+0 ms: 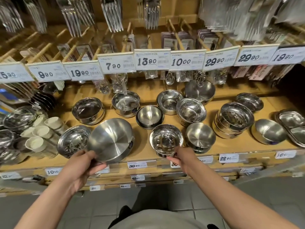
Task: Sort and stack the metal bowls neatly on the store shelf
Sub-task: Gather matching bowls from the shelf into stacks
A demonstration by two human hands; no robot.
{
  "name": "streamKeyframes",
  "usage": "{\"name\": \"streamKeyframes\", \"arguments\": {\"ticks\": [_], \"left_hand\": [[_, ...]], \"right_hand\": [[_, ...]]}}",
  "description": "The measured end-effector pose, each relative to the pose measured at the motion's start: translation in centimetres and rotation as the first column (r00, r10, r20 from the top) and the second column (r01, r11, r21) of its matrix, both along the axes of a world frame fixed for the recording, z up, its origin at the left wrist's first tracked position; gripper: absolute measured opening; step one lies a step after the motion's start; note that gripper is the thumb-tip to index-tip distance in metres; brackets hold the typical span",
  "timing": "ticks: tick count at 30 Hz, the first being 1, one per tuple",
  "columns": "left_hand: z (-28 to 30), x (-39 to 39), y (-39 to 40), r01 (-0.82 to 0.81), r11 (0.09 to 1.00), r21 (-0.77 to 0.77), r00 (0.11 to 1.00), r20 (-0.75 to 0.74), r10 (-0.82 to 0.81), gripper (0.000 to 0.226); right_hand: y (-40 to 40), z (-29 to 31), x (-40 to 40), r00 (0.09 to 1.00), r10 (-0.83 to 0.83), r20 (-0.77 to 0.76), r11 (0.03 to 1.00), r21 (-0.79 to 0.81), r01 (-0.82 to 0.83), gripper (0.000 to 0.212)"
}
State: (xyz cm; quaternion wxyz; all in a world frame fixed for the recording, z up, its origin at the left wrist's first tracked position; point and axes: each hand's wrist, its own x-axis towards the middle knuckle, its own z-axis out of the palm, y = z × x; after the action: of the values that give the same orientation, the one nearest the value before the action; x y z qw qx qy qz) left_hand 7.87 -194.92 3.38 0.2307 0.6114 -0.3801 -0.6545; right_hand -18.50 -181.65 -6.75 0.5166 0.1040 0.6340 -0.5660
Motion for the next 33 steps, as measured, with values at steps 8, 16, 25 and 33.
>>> {"name": "streamKeyframes", "arguments": {"ticks": [8,16,25,33], "left_hand": [[0.6,3.4,-1.7,-0.124,0.992,-0.022,0.992,-0.002,0.124,0.012],[0.4,7.0,-2.0,-0.181,0.983,-0.007,0.983,-0.031,0.181,0.01],[0.9,11.8,-0.3,-0.216,0.976,0.012,0.976,0.042,0.215,0.021],[-0.8,12.9,1.3,-0.122,0.99,0.064,0.989,0.095,0.116,0.009]], "right_hand": [[0.9,0.0,1.6,0.998,-0.006,0.064,1.0,-0.029,0.007,0.028],[-3.0,1.8,6.9,0.89,0.453,0.056,0.89,-0.073,-0.449,0.04],[-13.9,2.5,9.4,0.889,0.456,-0.047,0.888,-0.032,-0.458,0.064],[-17.3,0.2,10.2,0.84,0.535,-0.087,0.845,0.081,-0.529,0.072]]}}
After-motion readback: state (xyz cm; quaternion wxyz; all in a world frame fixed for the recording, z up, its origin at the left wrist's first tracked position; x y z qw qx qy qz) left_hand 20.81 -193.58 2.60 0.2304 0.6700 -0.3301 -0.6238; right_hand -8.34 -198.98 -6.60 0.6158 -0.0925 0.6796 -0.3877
